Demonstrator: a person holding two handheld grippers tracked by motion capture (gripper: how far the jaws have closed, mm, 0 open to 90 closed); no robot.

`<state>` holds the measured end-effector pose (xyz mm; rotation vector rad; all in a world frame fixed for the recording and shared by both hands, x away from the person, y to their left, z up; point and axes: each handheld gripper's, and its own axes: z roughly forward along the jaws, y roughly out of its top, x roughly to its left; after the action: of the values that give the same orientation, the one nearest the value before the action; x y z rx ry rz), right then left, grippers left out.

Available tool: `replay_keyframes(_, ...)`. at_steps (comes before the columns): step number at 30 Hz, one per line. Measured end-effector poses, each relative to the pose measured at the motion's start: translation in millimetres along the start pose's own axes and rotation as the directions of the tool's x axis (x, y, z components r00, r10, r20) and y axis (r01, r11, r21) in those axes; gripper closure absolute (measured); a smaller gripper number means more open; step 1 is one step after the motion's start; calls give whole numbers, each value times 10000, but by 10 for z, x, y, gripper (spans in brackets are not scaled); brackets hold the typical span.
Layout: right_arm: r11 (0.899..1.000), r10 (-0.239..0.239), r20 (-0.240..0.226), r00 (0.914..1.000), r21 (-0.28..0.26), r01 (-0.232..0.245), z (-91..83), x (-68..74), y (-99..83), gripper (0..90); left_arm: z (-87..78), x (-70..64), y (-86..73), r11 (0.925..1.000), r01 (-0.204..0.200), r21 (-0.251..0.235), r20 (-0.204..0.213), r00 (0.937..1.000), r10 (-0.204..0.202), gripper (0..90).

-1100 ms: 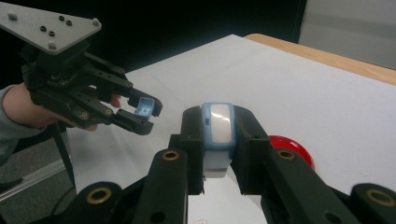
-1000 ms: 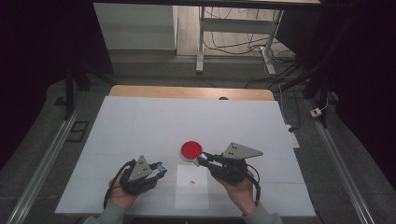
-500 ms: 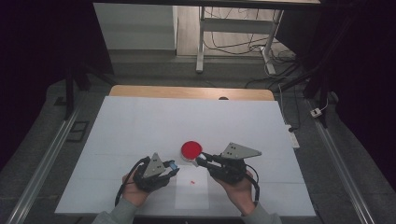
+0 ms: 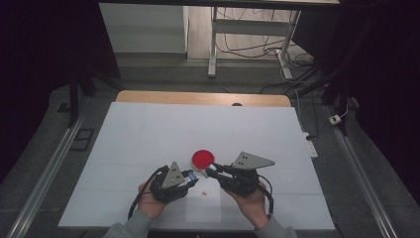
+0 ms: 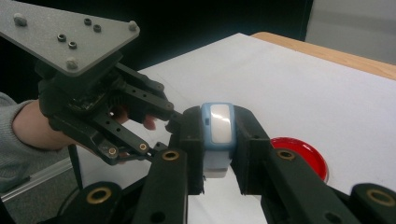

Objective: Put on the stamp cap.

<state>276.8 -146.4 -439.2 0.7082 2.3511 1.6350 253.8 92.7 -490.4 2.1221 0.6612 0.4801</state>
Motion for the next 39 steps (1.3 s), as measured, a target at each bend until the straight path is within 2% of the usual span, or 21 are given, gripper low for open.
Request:
replay_keyframes(20, 9999, 106, 61, 9999, 39, -106, 26, 3, -16, 755, 124, -90, 66, 9996, -266, 45, 41, 9996, 266, 659)
replay_keyframes(39, 9995, 309, 294, 9991, 96, -312, 75, 50, -29, 754, 204, -128, 83, 9996, -278, 105, -14, 9996, 278, 659)
